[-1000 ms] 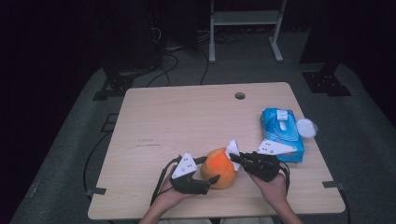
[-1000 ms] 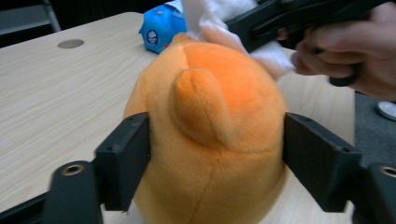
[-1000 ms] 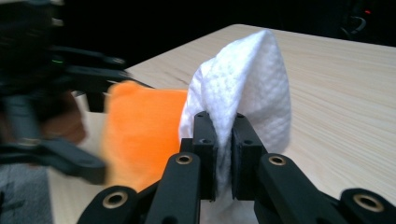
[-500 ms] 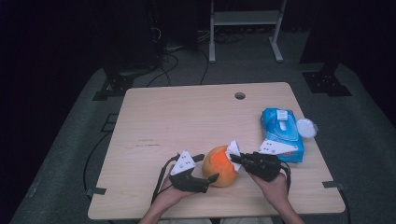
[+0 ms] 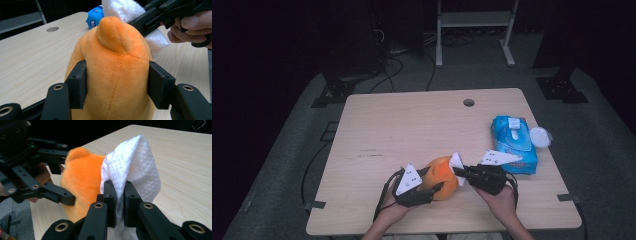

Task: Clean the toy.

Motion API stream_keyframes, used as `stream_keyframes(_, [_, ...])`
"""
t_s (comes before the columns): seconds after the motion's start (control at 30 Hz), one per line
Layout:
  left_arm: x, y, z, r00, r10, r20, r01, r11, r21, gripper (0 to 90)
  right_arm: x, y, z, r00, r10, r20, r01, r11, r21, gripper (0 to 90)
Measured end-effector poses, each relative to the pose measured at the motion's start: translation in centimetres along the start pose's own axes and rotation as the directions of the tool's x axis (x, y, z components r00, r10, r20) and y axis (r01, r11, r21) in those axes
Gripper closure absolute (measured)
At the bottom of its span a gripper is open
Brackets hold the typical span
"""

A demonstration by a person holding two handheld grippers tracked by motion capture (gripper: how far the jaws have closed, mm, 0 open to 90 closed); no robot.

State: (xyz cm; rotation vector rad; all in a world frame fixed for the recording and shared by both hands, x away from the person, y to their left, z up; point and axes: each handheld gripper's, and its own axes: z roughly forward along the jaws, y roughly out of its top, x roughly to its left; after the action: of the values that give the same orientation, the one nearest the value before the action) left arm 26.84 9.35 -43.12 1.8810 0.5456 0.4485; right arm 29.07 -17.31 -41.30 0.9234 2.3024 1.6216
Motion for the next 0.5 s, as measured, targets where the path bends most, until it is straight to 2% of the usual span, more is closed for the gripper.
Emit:
stream_keyframes(0.03, [0.1, 0.0, 0.0, 0.9999, -0.015, 0.001, 0.015, 0.9999, -0.001, 41.3, 0.1, 0.1, -0.1, 0.9999, 0.006, -0.01, -0.006, 1.0, -0.006, 81.9])
stream_keyframes(0.07, [0.3, -0.2, 0.1, 0.9995, -0.029, 0.008, 0.029, 0.9996, -0.005, 41.4, 0.2, 0.3, -0.2, 0.9989, 0.019, -0.042, -0.02, 0.999, -0.028, 81.9])
stream_keyframes(0.1, [0.2, -0.3, 0.3, 0.9992, -0.037, 0.015, 0.037, 0.9993, -0.005, 41.4, 0.6, 0.5, -0.2, 0.9975, 0.01, -0.07, -0.013, 0.999, -0.044, 81.8])
stream_keyframes(0.17, [0.0, -0.4, 0.5, 0.9993, -0.028, 0.026, 0.028, 0.9996, -0.003, 41.4, 1.5, 0.9, -0.1, 0.9953, -0.027, -0.093, 0.023, 0.999, -0.043, 81.8])
stream_keyframes(0.23, [-0.4, -0.4, 0.5, 0.9994, 0.003, 0.035, -0.004, 1.0, 0.006, 41.4, 2.3, 1.3, 0.1, 0.9933, -0.071, -0.091, 0.068, 0.997, -0.038, 81.7])
stream_keyframes(0.27, [-0.4, -0.4, 0.5, 0.9992, 0.005, 0.04, -0.006, 0.9999, 0.01, 41.4, 2.2, 1.4, 0.2, 0.993, -0.079, -0.088, 0.076, 0.997, -0.033, 81.8])
stream_keyframes(0.37, [-0.5, -0.6, 0.3, 0.9978, 0.014, 0.064, -0.015, 0.9997, 0.017, 41.7, 1.0, 1.1, 0.1, 0.9962, -0.04, -0.078, 0.036, 0.998, -0.043, 81.4])
stream_keyframes(0.5, [-0.7, -0.5, 0.3, 0.9962, 0.042, 0.077, -0.044, 0.9988, 0.023, 39.0, -1.0, 0.2, -0.2, 0.9997, 0.009, -0.021, -0.009, 1.0, -0.023, 81.3])
